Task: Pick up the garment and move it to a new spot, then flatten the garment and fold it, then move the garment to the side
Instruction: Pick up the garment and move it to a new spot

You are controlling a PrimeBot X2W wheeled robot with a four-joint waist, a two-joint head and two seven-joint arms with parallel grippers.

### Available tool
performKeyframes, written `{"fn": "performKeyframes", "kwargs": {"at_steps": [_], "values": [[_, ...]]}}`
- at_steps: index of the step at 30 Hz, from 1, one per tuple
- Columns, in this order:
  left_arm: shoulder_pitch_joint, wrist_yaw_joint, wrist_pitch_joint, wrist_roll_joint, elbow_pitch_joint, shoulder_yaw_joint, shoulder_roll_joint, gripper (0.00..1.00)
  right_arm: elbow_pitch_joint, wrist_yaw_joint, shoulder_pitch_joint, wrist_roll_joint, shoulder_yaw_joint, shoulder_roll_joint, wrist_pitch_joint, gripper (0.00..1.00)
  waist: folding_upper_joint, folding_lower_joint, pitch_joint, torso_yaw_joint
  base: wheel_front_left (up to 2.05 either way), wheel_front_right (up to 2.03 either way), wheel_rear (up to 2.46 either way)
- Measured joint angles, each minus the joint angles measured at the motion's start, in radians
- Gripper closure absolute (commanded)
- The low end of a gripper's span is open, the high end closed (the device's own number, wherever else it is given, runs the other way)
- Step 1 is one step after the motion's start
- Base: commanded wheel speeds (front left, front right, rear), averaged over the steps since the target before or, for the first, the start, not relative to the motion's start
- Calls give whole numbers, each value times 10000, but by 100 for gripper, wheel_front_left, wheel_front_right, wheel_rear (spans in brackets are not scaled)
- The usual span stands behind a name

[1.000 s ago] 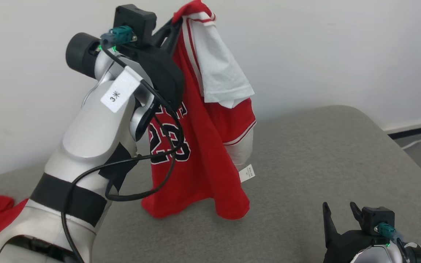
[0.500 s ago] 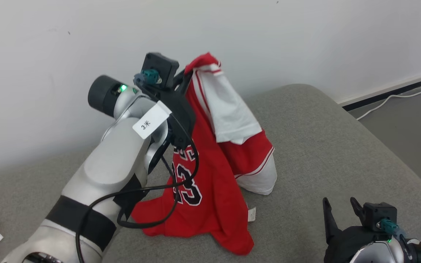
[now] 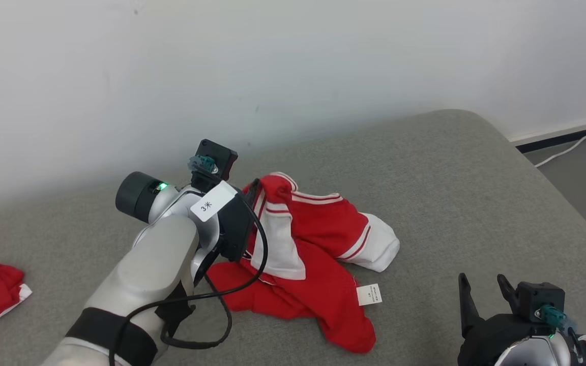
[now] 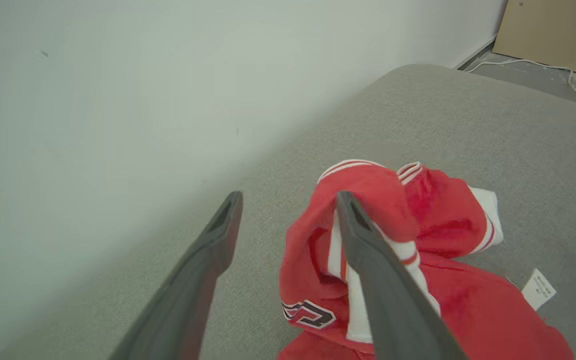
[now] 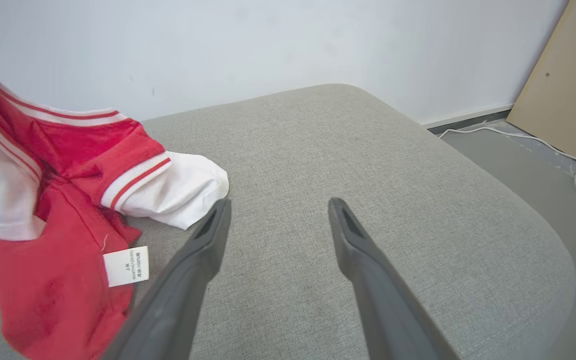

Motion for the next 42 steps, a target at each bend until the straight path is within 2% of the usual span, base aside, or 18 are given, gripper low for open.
{"fn": "performKeyframes", "kwargs": {"at_steps": [15,20,30,36,42], "values": [[-243,-100,-221,-303,134,-15,-4,0,192,-2,-51,10,8,4,-46,0,0,-2,-68,778,0,0,0],[-411,-96,-485,-596,-199,12,12,0,192,-2,-4,56,-123,10,-90,0,-1,-2,-169,998,0,0,0],[5,-188,-525,-756,-1831,-1283,27,0,242,-2,15,92,104,15,-117,0,-2,-2,-354,1270,0,0,0],[650,-192,-203,-874,-2435,-2171,35,0,297,-2,8,136,341,19,-113,0,-2,-2,-342,1027,0,0,0],[1168,-192,464,-951,-2243,-2746,42,0,305,-2,9,163,403,17,-82,0,-2,-2,-270,604,0,0,0]]}}
